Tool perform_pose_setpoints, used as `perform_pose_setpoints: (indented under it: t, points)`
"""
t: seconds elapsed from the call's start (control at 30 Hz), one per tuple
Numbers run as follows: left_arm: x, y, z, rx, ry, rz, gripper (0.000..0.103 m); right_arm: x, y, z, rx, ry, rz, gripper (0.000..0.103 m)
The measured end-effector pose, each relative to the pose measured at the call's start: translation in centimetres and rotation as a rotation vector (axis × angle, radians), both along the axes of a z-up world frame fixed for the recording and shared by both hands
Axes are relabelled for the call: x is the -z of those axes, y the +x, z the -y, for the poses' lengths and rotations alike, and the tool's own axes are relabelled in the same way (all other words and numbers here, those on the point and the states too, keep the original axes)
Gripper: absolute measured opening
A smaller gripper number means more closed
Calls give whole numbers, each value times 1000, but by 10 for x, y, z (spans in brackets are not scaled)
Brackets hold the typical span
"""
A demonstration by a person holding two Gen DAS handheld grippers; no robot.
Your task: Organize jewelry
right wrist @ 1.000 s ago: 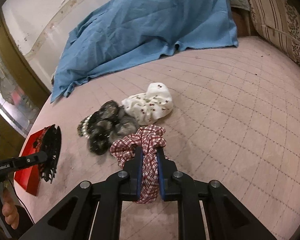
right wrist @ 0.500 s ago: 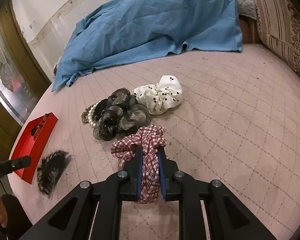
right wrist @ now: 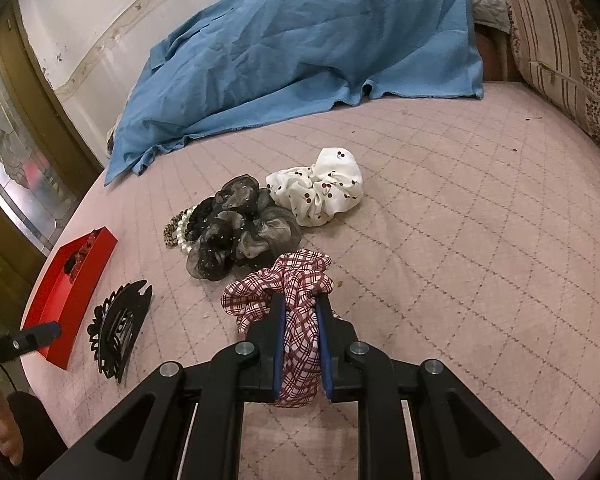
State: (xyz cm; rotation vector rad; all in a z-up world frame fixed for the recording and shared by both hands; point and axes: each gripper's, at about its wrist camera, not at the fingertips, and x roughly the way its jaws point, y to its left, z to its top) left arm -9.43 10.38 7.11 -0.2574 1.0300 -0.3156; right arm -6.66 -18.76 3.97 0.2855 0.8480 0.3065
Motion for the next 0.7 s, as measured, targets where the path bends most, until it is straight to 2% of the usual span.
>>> perform_pose_setpoints:
  t: [0.2,0.33,0.37,0.43,0.47,0.7]
  points:
    - [23,17,26,47,50,-53,63,1,2,0,-12,10,-6,17]
    - [31,26,35,31,102,-52,62,2,2,-5,-31,0,-8,17]
    - [33,28,35,16,119,-56,46,3,2,-7,-37,-3,-9,17]
    - [35,29,30,5,120,-62,31,3,1,-9,-47,-11,-7,16]
    - [34,29,27,-2,110,-56,28,3,1,-10,-52,-16,-4,16]
    - [8,10,6,-37,107,23,28,2,-11,-27,-89,-25,2,15]
